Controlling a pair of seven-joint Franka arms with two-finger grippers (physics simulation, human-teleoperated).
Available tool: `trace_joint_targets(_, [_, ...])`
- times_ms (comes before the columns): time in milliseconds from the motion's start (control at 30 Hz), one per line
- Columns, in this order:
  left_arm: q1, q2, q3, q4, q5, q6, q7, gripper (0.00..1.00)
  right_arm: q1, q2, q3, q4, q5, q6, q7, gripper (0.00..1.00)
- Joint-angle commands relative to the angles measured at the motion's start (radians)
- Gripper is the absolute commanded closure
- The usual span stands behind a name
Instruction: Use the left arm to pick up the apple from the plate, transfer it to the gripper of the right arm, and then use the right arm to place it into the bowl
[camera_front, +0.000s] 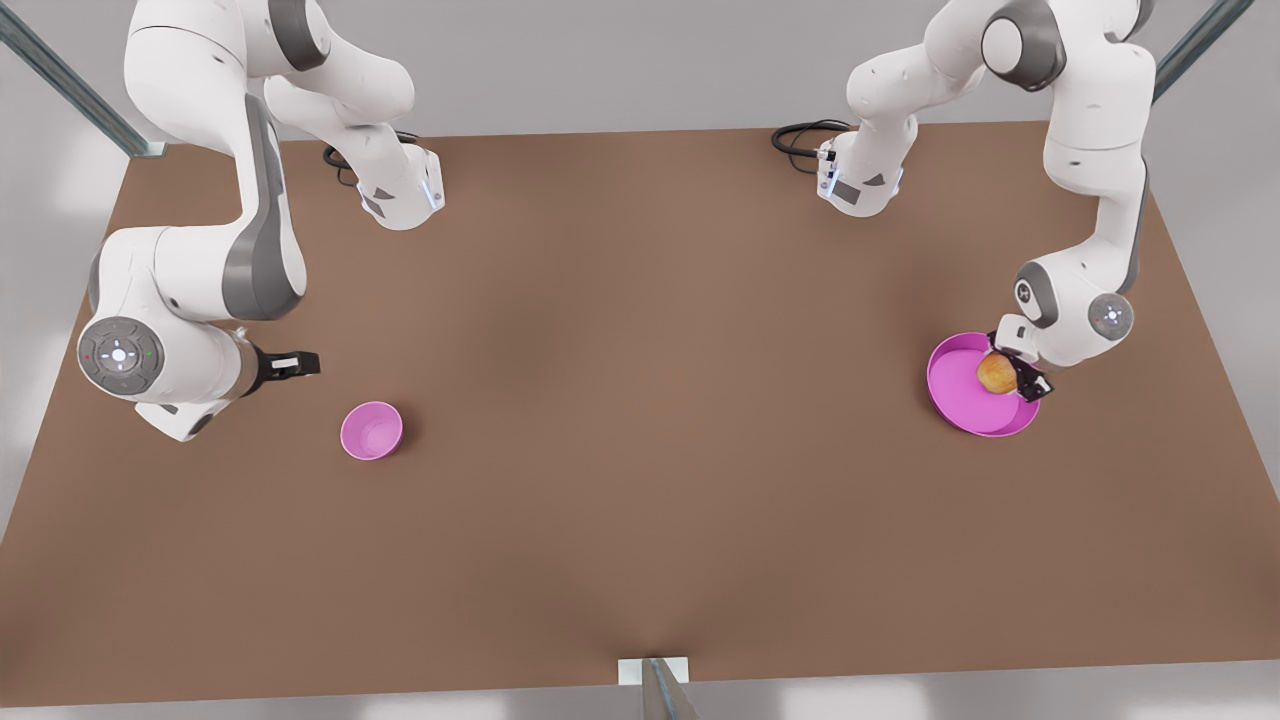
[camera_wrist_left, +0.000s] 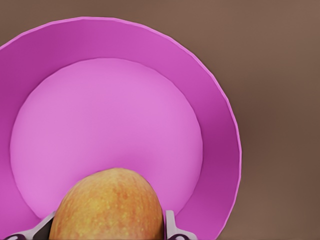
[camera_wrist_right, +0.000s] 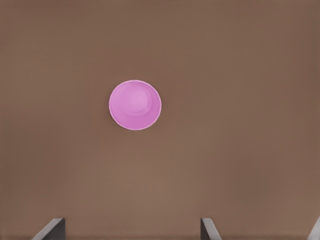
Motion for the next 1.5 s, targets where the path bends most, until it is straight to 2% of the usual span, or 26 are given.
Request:
trace_joint_targets(0, [0.000, 0.004, 0.000, 0.001, 0.000, 0.005, -0.030, 0.00, 0.002, 0.003, 0.001, 0.000, -0.009, 0.000, 0.000, 0.00])
trace_joint_targets(433, [0.000, 0.018, 0.002, 0.002, 0.000, 0.005, -0.052, 0.00, 0.005, 0.011, 0.001, 0.000, -0.013, 0.000, 0.000, 0.00])
trace_joint_targets(467, [0.000, 0.018, 0.002, 0.002, 0.000, 0.008, -0.052, 0.03, 0.006, 0.011, 0.001, 0.000, -0.011, 0.000, 0.000, 0.00])
trace_joint_targets(500, [0.000, 0.018, 0.003, 0.002, 0.000, 0.013, -0.052, 0.11, 0.006, 0.013, 0.001, 0.000, -0.011, 0.000, 0.000, 0.00])
trace_joint_targets(567, [0.000, 0.018, 0.006, 0.002, 0.000, 0.011, -0.052, 0.17, 0.006, 0.013, 0.001, 0.000, -0.011, 0.000, 0.000, 0.00])
trace_joint_targets(767, [-0.004, 0.007, 0.008, 0.004, 0.000, 0.002, -0.088, 0.17, 0.006, 0.013, 0.001, 0.000, -0.014, 0.000, 0.000, 0.00])
trace_joint_targets(900, [-0.060, -0.054, 0.006, 0.011, -0.004, -0.112, -0.260, 0.17, 0.006, 0.013, 0.001, 0.000, -0.016, 0.000, 0.000, 0.00])
trace_joint_targets(967, [-0.109, -0.062, 0.006, 0.037, -0.153, -0.147, -0.283, 0.17, 0.003, 0.019, 0.003, 0.017, -0.006, -0.002, 0.000, 0.00])
trace_joint_targets(1067, [-0.234, -0.056, -0.003, 0.134, -0.369, -0.282, -0.441, 0.17, 0.008, 0.152, 0.012, 0.092, 0.210, 0.004, -0.138, 0.00])
trace_joint_targets(1100, [-0.239, -0.042, -0.040, 0.175, -0.417, -0.286, -0.443, 0.17, 0.006, 0.203, 0.012, 0.134, 0.283, 0.003, -0.251, 0.00])
trace_joint_targets(1167, [-0.242, 0.005, -0.141, 0.309, -0.461, -0.360, -0.561, 0.17, 0.006, 0.247, 0.013, 0.134, 0.426, 0.003, -0.281, 0.00])
trace_joint_targets(1233, [-0.264, 0.091, -0.291, 0.491, -0.461, -0.392, -0.725, 0.17, 0.003, 0.382, 0.042, 0.139, 0.750, 0.003, -0.281, 0.00])
trace_joint_targets(1300, [-0.314, 0.203, -0.412, 0.660, -0.464, -0.392, -0.963, 0.17, 0.005, 0.464, 0.059, 0.142, 0.972, 0.029, -0.279, 0.00])
trace_joint_targets(1367, [-0.316, 0.321, -0.543, 0.818, -0.463, -0.386, -1.131, 0.17, 0.005, 0.520, 0.113, 0.146, 1.084, 0.091, -0.279, 0.00])
trace_joint_targets(1467, [-0.333, 0.521, -0.705, 1.033, -0.463, -0.366, -1.227, 0.17, 0.008, 0.559, 0.190, 0.145, 1.113, 0.279, -0.279, 0.00])
